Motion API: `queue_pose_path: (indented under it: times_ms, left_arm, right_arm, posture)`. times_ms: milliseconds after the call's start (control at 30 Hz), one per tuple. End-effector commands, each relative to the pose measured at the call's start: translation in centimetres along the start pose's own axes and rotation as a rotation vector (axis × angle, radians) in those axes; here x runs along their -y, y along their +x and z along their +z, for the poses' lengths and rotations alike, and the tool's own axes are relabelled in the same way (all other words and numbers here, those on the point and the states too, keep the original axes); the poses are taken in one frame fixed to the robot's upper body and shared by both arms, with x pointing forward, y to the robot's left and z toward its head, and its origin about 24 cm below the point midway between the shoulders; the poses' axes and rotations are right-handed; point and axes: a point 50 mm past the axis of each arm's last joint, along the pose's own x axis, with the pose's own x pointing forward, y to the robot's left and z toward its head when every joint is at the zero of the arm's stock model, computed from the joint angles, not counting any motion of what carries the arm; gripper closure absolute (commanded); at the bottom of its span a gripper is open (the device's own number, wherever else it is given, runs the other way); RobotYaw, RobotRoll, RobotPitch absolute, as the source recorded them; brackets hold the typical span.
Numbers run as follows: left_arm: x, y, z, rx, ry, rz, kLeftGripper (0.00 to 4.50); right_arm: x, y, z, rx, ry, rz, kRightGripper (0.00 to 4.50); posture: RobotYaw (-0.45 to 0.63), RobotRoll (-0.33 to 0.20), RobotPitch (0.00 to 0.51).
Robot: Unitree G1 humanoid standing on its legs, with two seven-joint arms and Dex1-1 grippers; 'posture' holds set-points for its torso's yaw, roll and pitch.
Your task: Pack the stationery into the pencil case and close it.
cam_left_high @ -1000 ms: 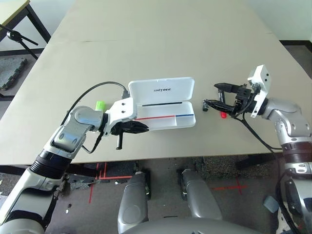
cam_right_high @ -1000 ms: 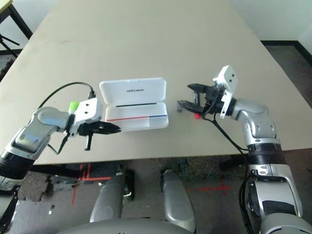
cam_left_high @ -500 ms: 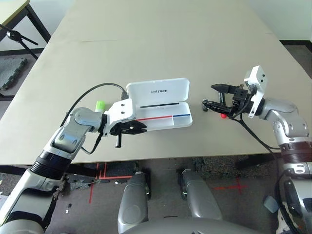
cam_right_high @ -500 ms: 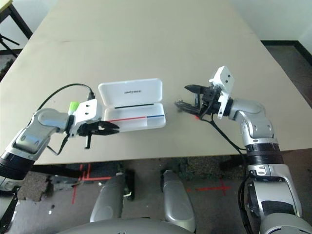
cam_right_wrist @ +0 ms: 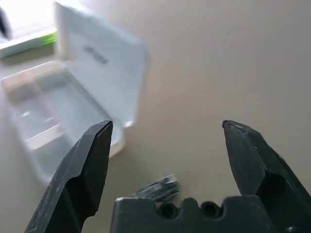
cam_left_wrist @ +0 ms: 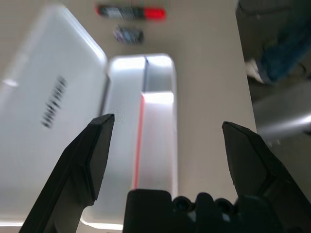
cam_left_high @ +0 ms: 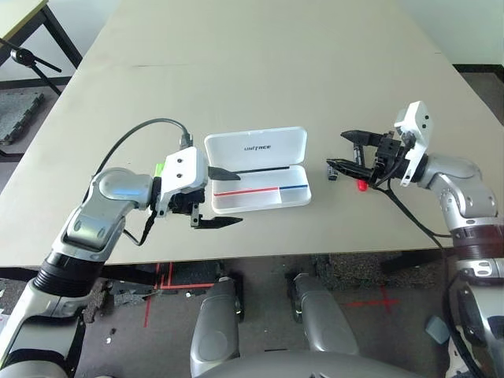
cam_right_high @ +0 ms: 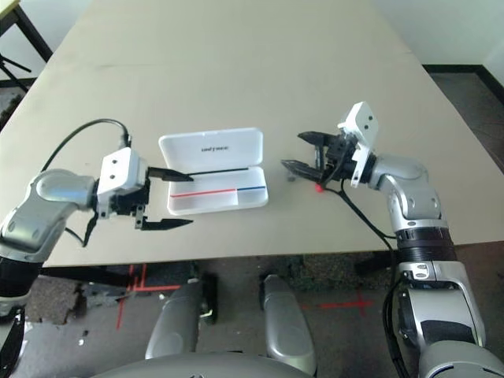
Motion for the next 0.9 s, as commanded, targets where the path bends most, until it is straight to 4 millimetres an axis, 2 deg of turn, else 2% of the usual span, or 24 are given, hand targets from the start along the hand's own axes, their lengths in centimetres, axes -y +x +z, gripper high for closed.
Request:
queue_pose_path:
  times_ms: [33, 133, 333, 567, 900]
  left_arm:
    - [-0.1, 0.0, 0.7, 0.029, 0.0, 0.019, 0.01]
    - [-0.1, 0.4, 0.4, 0.031, -0.007, 0.024, 0.01]
    - [0.0, 1.0, -0.2, 0.016, -0.016, 0.018, 0.01]
    - [-0.1, 1.6, -0.6, 0.007, -0.012, 0.013, 0.01]
    - [-0.1, 2.0, -0.5, 0.008, -0.005, 0.014, 0.01]
  right_arm:
    - [1.2, -0.5, 1.5, 0.073, 0.063, -0.17, 0.0]
    - [2.3, -1.2, 1.8, 0.064, 0.139, -0.37, 0.0]
    - [2.9, -2.6, 2.6, -0.024, 0.266, -0.582, 0.0]
    - [2.1, -2.9, 1.5, -0.105, 0.437, -0.617, 0.0]
    - [-0.1, -1.9, -2.0, -0.306, 0.488, -0.54, 0.0]
  posture:
    - [-0.13, 0.0, 0.195]
    - [-0.14, 0.0, 0.196]
    - [-0.16, 0.0, 0.193]
    - [-0.17, 0.0, 0.188]
    - [-0.15, 0.0, 0.187]
